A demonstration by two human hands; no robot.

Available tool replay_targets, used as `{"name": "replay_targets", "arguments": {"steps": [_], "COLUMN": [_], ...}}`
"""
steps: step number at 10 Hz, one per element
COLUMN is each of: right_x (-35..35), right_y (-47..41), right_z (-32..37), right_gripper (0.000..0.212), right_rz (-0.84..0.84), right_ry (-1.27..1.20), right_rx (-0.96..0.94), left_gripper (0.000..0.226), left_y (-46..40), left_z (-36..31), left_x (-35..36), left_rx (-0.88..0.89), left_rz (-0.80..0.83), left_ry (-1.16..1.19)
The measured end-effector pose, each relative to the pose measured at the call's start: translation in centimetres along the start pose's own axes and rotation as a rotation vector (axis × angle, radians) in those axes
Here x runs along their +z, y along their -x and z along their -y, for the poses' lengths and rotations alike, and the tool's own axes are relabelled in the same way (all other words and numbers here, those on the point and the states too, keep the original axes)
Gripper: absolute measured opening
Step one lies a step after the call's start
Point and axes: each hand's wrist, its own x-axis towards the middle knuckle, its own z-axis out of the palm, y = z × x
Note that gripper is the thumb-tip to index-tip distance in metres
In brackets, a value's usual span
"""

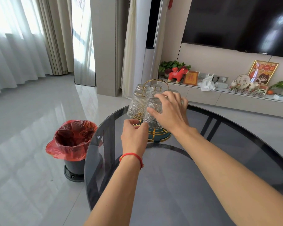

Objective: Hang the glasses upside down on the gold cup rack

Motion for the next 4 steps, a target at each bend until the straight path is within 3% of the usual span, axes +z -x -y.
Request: {"name": "replay_targets", "arguments": {"steps": [1,3,4], "right_x": [0.0,-0.9,-1.5], "right_y": [0.5,1.4,3.5], "right_z": [0.0,-0.6,-1.7], "right_gripper": [0.039,0.05,0.052], "right_rz": [-0.009,0.071,0.011], "right_ry": [-0.03,-0.124,-0.186], "right_rx": [-0.051,-0.122,-0.126], "left_gripper": [0.027,0.028,0.025], "left_y": [0.0,0.8,1.4], "left_z": [-0.1,-0.6,-0.7], "left_x": [0.0,0.2,-0.1], "left_rx": [0.01,0.033,0.089], "left_rz": [0.001,0.028,0.037], "left_ry": [0.009,0.041,0.028]}}
